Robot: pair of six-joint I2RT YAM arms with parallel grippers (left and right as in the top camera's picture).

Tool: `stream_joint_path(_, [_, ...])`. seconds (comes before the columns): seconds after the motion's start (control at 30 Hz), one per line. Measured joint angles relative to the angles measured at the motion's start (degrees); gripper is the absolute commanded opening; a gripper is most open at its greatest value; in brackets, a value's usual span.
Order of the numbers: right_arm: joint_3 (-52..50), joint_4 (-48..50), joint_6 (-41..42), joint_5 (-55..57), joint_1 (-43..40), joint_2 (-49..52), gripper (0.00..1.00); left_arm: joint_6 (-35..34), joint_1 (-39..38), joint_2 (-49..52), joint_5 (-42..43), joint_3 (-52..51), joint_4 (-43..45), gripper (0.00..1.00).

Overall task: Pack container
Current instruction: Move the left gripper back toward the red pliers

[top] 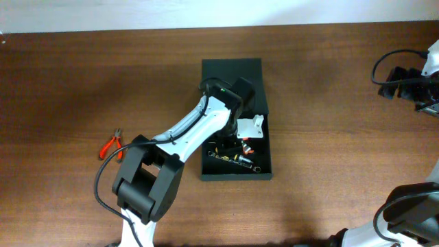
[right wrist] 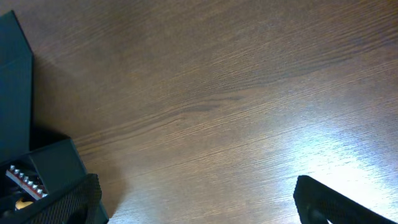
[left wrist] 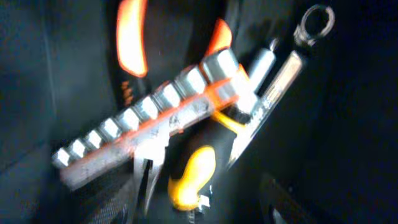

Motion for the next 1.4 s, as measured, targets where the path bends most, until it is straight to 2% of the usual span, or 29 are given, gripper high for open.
stream_joint_path(0.2, [0.00, 0.00, 0.00, -0.02, 0.00, 0.00, 0.99, -5.92, 0.31, -1.62, -3.06, 13.77, -9.97, 0.74])
stream_joint_path(0.37, [0.00, -0.02, 0.00, -0.02, 0.00, 0.00, 0.99, -12.37, 5.49, -11.15, -6.29, 20.68, -12.24, 0.87])
stream_joint_path(0.4, [0.00, -0.02, 0.02, -0.02, 0.00, 0.00, 0.99, -14.10, 7.63, -13.44, -6.82, 21.11, -12.37, 0.99])
stream_joint_path(0.47, [0.00, -0.02, 0.00, 0.00, 0.00, 0.00, 0.99, -17.64, 12.94, -17.57, -7.67, 21.81, -13.20, 0.99])
stream_joint_path(0.63, [0.00, 0.04, 0.00, 0.00, 0.00, 0.00, 0.99, -32.85, 28.68, -21.38, -9.79, 22.10, -19.52, 0.99])
stream_joint_path(0.77, [0.00, 0.17, -0.02, 0.00, 0.00, 0.00, 0.99, -38.01, 36.22, -21.35, -10.51, 20.24, -21.22, 0.99])
stream_joint_path(0.87, [-0.02, 0.20, 0.00, -0.02, 0.00, 0.00, 0.99, -40.06, 40.59, -21.40, -10.54, 15.34, -20.28, 0.99])
stream_joint_path(1.07, [-0.04, 0.20, 0.00, 0.00, 0.00, 0.00, 0.99, -41.27, 45.13, -24.87, -10.56, -3.43, -9.40, 0.99])
stream_joint_path(1.27, [-0.09, 0.15, 0.00, -0.02, 0.00, 0.00, 0.99, -41.35, 45.62, -36.26, -9.77, -23.56, 2.51, 0.99])
stream_joint_path(1.4, [-0.09, 0.15, -0.02, -0.02, 0.00, 0.00, 0.99, -41.35, 45.62, -42.84, -9.53, -33.20, 12.35, 0.99])
